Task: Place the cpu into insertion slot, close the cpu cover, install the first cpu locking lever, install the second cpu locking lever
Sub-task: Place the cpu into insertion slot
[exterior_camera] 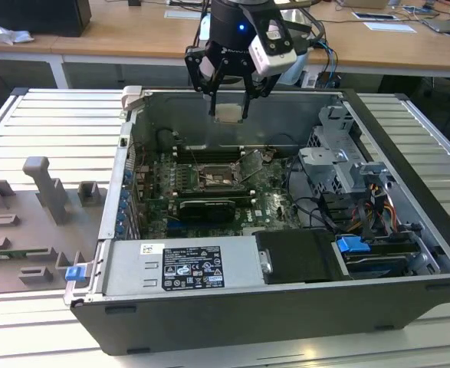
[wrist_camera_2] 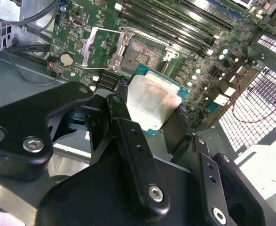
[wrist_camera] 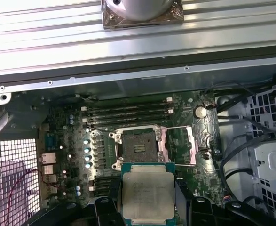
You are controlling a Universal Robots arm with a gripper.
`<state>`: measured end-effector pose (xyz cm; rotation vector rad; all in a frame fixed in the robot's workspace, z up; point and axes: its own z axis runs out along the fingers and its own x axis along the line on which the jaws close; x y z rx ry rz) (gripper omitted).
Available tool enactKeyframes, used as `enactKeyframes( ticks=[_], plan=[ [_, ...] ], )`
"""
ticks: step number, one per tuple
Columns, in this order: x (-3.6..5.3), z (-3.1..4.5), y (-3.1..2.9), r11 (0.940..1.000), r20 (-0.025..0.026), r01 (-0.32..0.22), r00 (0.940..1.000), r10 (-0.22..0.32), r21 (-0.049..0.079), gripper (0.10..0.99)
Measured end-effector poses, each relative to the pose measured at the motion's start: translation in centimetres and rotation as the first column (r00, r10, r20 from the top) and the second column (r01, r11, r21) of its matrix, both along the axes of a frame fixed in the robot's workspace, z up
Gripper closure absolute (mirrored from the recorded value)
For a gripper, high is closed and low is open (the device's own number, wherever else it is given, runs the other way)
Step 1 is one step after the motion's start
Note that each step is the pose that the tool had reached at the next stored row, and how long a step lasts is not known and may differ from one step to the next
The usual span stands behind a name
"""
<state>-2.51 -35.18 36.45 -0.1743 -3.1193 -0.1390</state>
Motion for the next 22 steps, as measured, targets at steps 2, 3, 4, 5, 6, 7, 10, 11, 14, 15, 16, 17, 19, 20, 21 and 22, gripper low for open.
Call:
enactKeyframes(
  ticks=[2, 3, 4, 5, 6, 7, 10, 11, 14, 15, 16, 17, 19, 20, 21, 22],
  plan=[
    [0.00, -0.01, 0.00, 0.9999, 0.0000, 0.012, 0.9999, -0.012, 0.000, 0.545],
    [0.00, -0.01, 0.00, 0.9999, 0.0000, 0.016, 0.9999, -0.016, 0.000, 0.545],
    [0.00, -0.01, 0.00, 0.9998, 0.0000, 0.021, 0.9998, -0.021, 0.000, 0.545],
    [0.00, -0.01, 0.00, 0.9997, 0.0000, 0.024, 0.9997, -0.024, 0.000, 0.545],
    [0.00, -0.02, 0.00, 0.9996, 0.0000, 0.027, 0.9996, -0.027, 0.000, 0.545],
    [0.00, -0.02, 0.00, 0.9995, 0.0000, 0.031, 0.9995, -0.031, 0.000, 0.545],
    [0.00, -0.03, 0.00, 0.9989, 0.0000, 0.046, 0.9989, -0.046, 0.000, 0.545],
    [0.00, -0.03, 0.00, 0.9987, 0.0000, 0.050, 0.9987, -0.050, 0.000, 0.545],
    [0.00, -0.03, 0.00, 0.9983, 0.0001, 0.058, 0.9983, -0.058, 0.000, 0.545],
    [0.00, -0.03, 0.00, 0.9982, 0.0000, 0.060, 0.9982, -0.060, 0.000, 0.545],
    [0.00, -0.03, 0.00, 0.9980, 0.0000, 0.063, 0.9980, -0.063, 0.000, 0.545],
    [0.00, -0.03, 0.00, 0.9979, 0.0000, 0.065, 0.9979, -0.065, 0.000, 0.545],
    [0.00, -0.04, 0.00, 0.9974, 0.0000, 0.072, 0.9974, -0.072, 0.000, 0.545],
    [0.00, -0.03, 0.00, 0.9971, 0.0000, 0.076, 0.9971, -0.076, 0.000, 0.545],
    [0.00, -0.03, 0.00, 0.9969, 0.0000, 0.078, 0.9969, -0.078, 0.000, 0.545],
    [0.00, -0.03, 0.00, 0.9968, 0.0000, 0.080, 0.9968, -0.080, 0.000, 0.545]
  ],
)
